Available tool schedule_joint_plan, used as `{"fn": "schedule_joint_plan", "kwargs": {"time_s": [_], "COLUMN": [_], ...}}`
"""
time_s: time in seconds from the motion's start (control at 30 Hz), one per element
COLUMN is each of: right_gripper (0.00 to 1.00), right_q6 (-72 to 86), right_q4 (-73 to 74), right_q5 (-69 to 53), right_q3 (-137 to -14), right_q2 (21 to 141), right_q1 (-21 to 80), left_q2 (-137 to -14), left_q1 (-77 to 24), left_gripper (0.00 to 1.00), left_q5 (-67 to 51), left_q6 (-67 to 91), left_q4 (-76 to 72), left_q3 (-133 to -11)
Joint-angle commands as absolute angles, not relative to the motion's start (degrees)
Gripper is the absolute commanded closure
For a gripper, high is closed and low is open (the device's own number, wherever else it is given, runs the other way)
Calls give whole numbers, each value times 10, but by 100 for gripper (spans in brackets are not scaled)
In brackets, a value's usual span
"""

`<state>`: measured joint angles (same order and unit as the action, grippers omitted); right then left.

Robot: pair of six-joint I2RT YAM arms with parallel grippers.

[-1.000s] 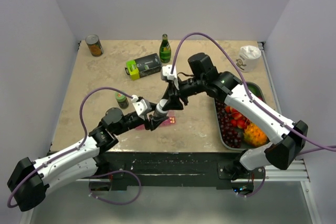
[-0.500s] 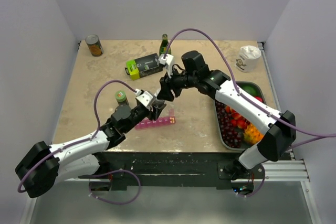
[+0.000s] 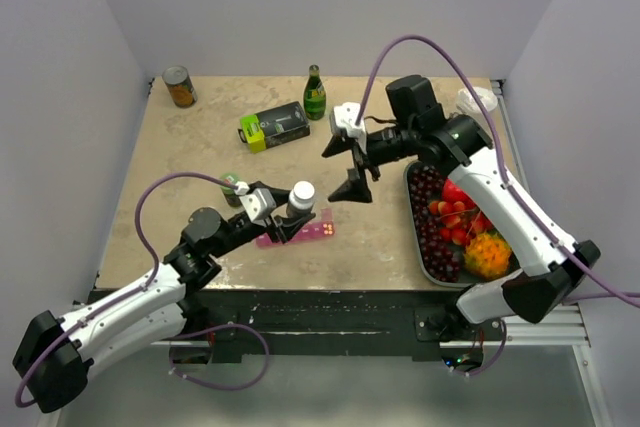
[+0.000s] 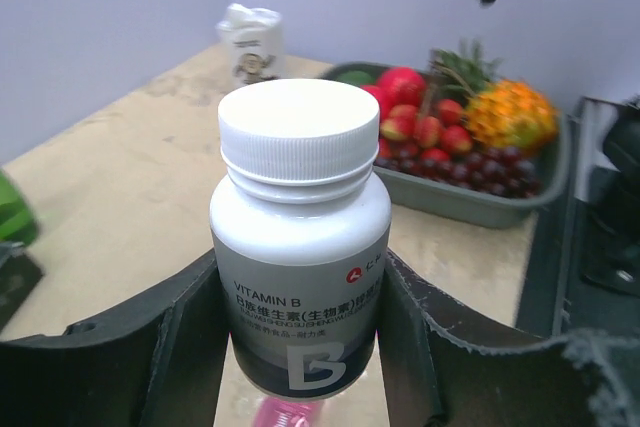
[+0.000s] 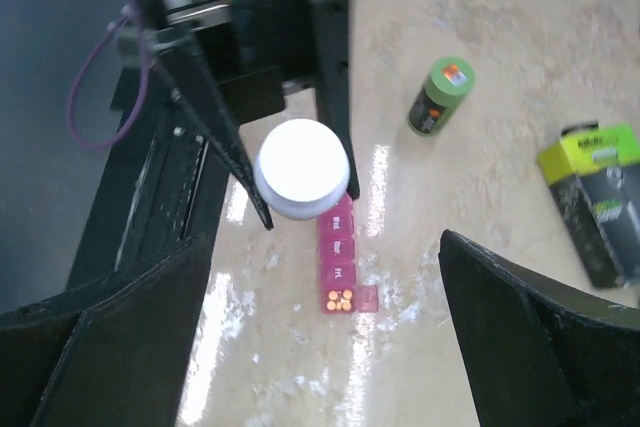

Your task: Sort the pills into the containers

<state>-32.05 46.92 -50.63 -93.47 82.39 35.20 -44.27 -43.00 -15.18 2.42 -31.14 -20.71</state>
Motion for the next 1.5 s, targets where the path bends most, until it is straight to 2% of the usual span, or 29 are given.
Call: {"fn": "schedule_joint_plan", "kwargs": {"time_s": [0.0,0.13,0.47,0.57,0.67,0.87,0.97,1.13,1.2,1.37,1.47], "right_gripper": [1,3,21,28,43,61,66,74,83,86,90], "right_q6": [-616,-689,-614,-599,-591,-541,-482,-293,-200,-92,-31], "right_q4": [697,729,674,665,662,628,579,441,381,337,315], "right_q5": [-598,-590,-565,-558,-552,-535,-538,-529,-505,-458,-382], "right_q3": [-963,-941,-925,-920,-918,-897,-874,-826,-810,-810,-811], "right_q2": [810,821,838,841,844,832,821,806,809,853,869], "right_q1": [370,417,437,442,444,443,444,441,438,433,434], "left_q2": [-441,-474,-511,-517,-516,-499,-481,-470,-475,-511,-535], "left_q1": [-425,-425,-425,-425,-425,-425,-425,-425,-426,-429,-433], "left_gripper": [100,100,100,100,100,100,100,100,100,100,100], "left_q5": [-314,-380,-420,-421,-411,-356,-297,-203,-148,-76,-4], "left_q6": [50,61,72,71,70,82,105,117,111,66,42], "left_q4": [-281,-272,-288,-293,-294,-316,-393,-506,-547,-579,-580], "left_q3": [-234,-258,-276,-279,-279,-266,-242,-205,-202,-222,-240]}}
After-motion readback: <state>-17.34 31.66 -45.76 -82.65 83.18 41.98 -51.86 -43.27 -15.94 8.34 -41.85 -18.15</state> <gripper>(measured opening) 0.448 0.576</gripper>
